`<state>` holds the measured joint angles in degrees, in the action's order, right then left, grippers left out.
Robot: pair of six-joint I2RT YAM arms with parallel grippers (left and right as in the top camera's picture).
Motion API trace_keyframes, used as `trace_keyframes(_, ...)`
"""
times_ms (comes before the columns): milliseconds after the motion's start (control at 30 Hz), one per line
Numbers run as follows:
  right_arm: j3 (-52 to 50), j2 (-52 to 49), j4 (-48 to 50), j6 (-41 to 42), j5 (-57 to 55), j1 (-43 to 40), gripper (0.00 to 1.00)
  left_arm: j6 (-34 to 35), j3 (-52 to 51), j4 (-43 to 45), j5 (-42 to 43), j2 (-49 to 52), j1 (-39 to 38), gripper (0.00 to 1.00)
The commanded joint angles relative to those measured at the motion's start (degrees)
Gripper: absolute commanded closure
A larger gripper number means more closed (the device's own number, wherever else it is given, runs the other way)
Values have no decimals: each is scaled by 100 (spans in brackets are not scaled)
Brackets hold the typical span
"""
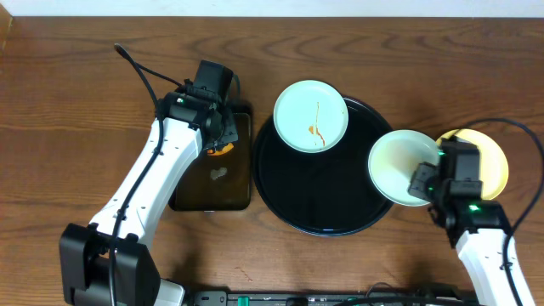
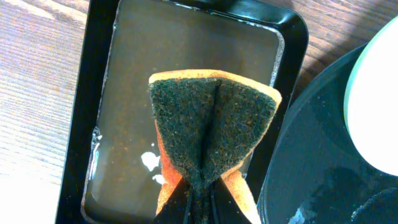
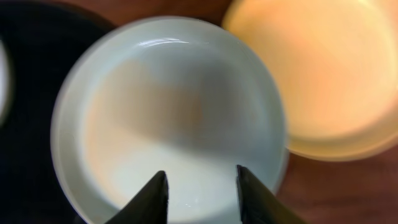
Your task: Clean dirty plates on tray and stack at the side
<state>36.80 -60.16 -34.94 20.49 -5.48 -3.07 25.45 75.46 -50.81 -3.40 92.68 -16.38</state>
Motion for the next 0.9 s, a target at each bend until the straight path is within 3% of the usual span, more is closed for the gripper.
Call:
trace_keyframes(0, 92, 2, -378, 328, 671, -802, 47, -37, 7, -15, -90, -59, 13, 93)
trace_keyframes(33, 92, 4, -520, 323, 824, -1032, 36, -37, 7, -15, -90, -59, 13, 93)
trace_keyframes(133, 90, 2, -885, 319, 901, -1370, 28, -37, 7, -17, -90, -59, 13, 92)
trace_keyframes(333, 48, -258, -855, 535, 1097, -1473, 41, -37, 7, -20, -90, -59, 13, 93)
trace_keyframes(633, -50, -1480, -79, 1174, 1200, -1475, 48, -37, 7, -20, -26, -59, 13, 93)
trace_keyframes(733, -50, -1880, 297, 1338, 1355, -1475, 64, -37, 7, -20, -26, -59, 13, 93)
trace_keyframes(867, -50, -2076, 546, 1335, 1495, -1473, 95, -37, 7, -15, -26, -59, 13, 93)
